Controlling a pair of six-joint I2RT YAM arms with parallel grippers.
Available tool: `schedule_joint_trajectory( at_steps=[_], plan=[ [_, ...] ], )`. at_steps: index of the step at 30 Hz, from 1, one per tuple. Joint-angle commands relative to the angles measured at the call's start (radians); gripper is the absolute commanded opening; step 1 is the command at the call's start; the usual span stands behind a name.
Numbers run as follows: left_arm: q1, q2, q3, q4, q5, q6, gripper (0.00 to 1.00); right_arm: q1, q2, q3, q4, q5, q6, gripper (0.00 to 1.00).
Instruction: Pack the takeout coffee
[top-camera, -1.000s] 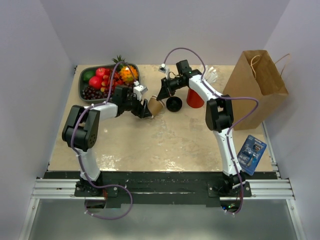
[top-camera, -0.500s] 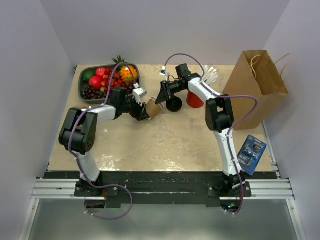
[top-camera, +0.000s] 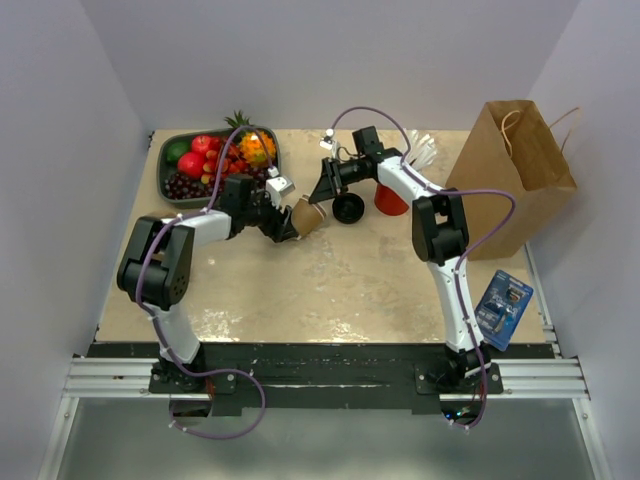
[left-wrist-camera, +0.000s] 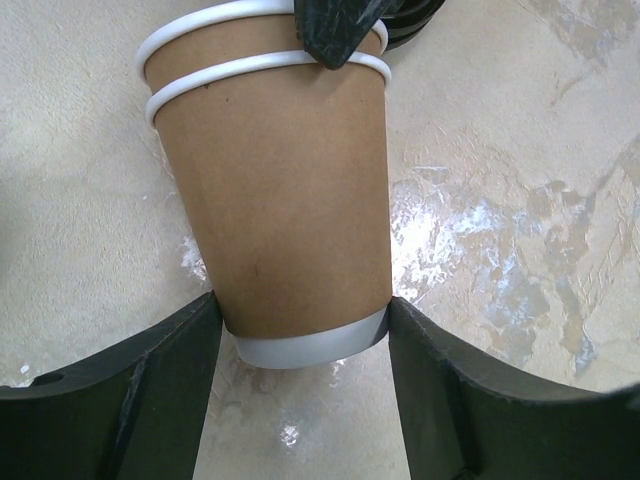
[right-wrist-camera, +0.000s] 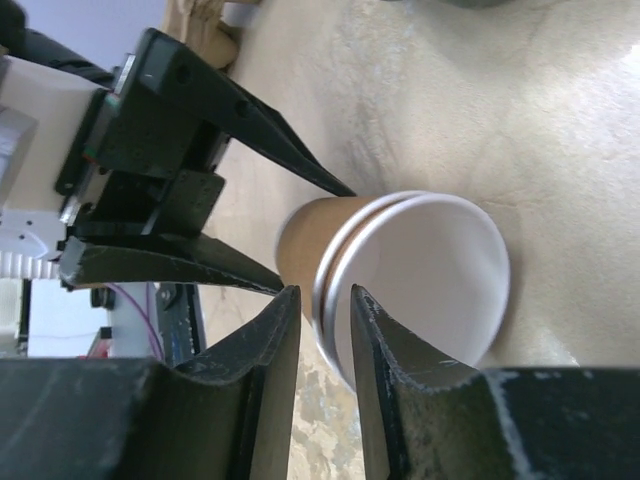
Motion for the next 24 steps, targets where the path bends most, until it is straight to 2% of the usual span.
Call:
schedule_joint_trajectory(
  at_steps=[1,9,13,18,24],
  plan=[
    [0.006,-0.068,-0.017,0.028,0.000,0.048,0.00,-0.008,-0.070,0.043,-0.050,0.051,-0.066,0.28],
    [0.006,-0.080,-0.022,0.024,-0.003,0.063,0.00,-0.006,-0.079,0.029,-0.052,0.039,-0.070,0.12],
    [0.007,-0.083,-0.030,0.021,-0.012,0.080,0.00,-0.006,-0.082,0.037,-0.032,0.016,-0.048,0.00],
    [0.009,-0.096,-0.051,0.016,-0.030,0.105,0.00,-0.012,-0.117,0.047,-0.035,0.068,-0.062,0.00],
    [0.015,-0.126,-0.082,0.034,-0.038,0.109,0.00,-0.009,-0.143,0.126,-0.118,0.293,-0.229,0.00]
  ],
)
